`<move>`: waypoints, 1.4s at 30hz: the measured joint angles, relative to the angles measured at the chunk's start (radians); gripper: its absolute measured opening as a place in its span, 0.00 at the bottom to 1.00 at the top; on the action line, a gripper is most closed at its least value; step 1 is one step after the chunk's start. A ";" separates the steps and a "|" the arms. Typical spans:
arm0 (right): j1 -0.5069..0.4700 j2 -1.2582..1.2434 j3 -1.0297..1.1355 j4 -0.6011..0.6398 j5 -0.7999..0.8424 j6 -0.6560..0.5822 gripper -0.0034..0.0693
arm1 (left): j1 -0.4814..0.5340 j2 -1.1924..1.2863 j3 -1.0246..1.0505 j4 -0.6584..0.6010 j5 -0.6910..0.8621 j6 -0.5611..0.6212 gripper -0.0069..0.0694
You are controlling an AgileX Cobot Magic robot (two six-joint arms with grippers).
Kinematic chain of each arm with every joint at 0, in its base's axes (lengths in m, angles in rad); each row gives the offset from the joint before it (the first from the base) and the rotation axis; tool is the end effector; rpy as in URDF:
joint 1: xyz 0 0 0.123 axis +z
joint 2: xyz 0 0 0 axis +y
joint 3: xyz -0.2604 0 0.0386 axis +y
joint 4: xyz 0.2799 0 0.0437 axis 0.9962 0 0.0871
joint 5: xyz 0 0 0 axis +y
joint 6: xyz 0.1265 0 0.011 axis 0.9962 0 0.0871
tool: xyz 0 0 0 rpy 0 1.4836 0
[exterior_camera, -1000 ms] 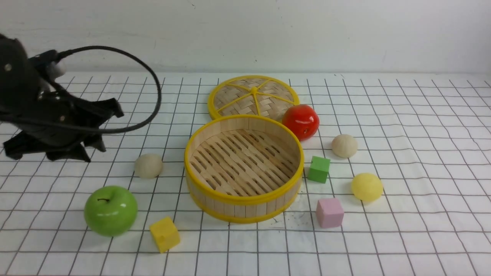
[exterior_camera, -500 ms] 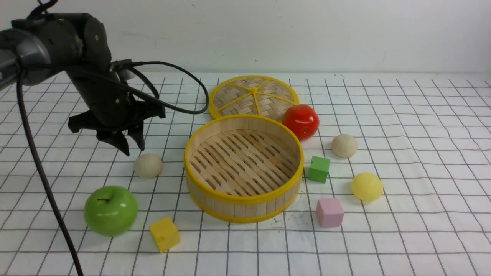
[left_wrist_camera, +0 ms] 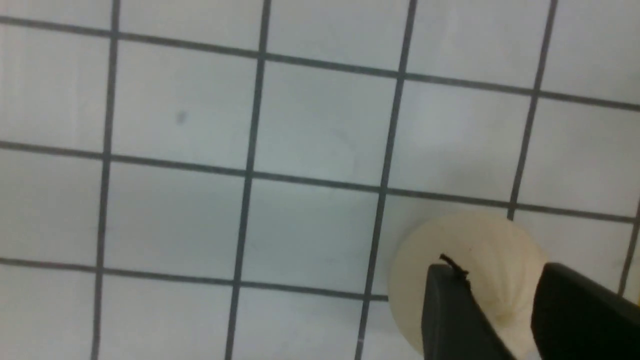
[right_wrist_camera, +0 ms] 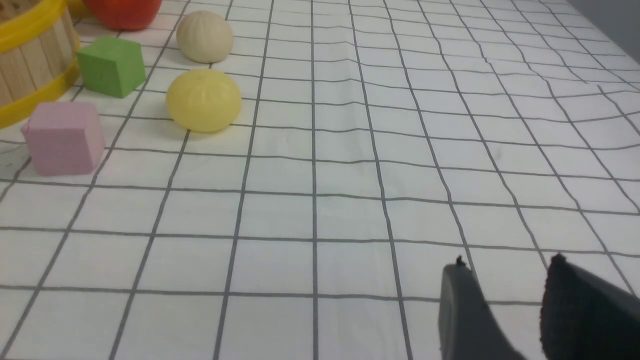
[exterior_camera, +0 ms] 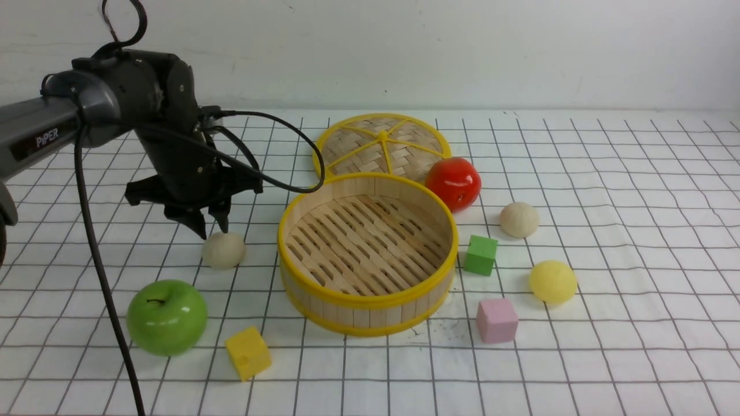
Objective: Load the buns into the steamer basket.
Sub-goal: Use the left arm to grab a steamed stuffed bun, then use the left arm to put the steamed stuffed bun into the steamer
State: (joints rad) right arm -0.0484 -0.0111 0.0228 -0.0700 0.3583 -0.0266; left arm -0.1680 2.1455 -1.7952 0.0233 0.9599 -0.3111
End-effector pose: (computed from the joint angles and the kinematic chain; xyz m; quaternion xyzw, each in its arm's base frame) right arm 0.1412 -0.0100 0.1637 -0.0101 0.7994 -0.0520 0.5985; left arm 0.4885 -0.0804 0.1462 -0.0655 0.9827 -0.0308 0.1706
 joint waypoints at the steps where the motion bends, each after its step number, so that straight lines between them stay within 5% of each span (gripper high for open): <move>1: 0.000 0.000 0.000 0.000 0.000 0.000 0.38 | 0.000 0.008 0.000 -0.001 -0.004 0.000 0.40; 15: 0.000 0.000 0.000 0.000 0.000 0.000 0.38 | 0.000 0.045 0.000 -0.012 0.005 0.000 0.38; 25: 0.000 0.000 0.000 0.000 0.000 0.000 0.38 | 0.001 0.044 -0.001 -0.023 0.045 0.016 0.08; 33: 0.000 0.000 0.000 0.000 0.000 0.000 0.38 | 0.001 0.018 -0.054 -0.052 0.117 0.018 0.08; 42: 0.000 0.000 0.000 0.000 0.000 0.000 0.38 | -0.021 -0.052 -0.180 -0.317 0.192 0.051 0.08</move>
State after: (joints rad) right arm -0.0484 -0.0111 0.0228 -0.0700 0.3583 -0.0266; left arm -0.1888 2.0936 -1.9751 -0.2935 1.1522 -0.2604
